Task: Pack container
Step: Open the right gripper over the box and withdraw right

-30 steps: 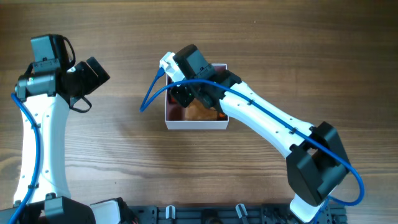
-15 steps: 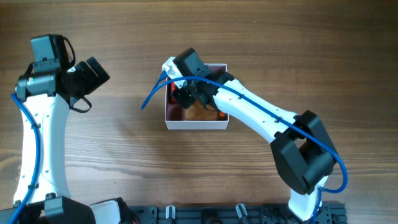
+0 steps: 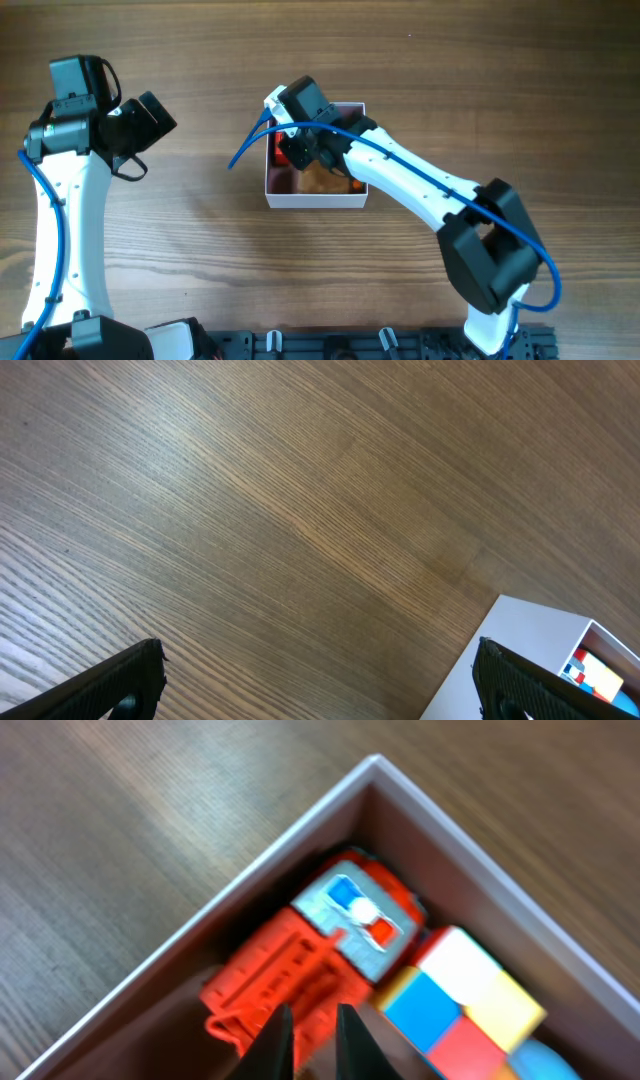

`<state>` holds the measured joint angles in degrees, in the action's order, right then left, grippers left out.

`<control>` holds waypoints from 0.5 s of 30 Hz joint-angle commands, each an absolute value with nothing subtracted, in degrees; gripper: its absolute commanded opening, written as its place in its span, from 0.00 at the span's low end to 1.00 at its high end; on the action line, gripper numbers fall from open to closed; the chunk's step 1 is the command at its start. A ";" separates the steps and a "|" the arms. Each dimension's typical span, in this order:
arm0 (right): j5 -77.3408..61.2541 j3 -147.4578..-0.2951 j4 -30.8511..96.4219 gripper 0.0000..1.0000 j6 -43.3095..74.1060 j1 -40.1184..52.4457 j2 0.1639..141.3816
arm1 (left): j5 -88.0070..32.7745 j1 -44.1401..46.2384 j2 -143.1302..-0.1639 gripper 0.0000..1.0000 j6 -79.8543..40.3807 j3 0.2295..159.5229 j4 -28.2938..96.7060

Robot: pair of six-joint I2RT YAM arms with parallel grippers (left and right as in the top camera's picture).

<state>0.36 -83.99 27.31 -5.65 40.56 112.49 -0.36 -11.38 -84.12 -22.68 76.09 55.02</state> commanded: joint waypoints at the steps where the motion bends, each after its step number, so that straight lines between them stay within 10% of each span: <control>1: 7.92 -84.53 29.52 0.24 -3.86 40.27 101.23 | -1.06 -11.68 -84.33 1.00 -23.16 76.40 54.94; 12: 14.52 -84.53 59.22 0.99 22.39 14.15 74.28 | -1.06 -11.68 -84.33 1.00 -23.18 76.40 54.94; 15: 11.86 -83.99 68.36 1.00 27.57 6.42 75.02 | -1.06 -11.68 -84.33 1.00 -23.18 76.40 54.94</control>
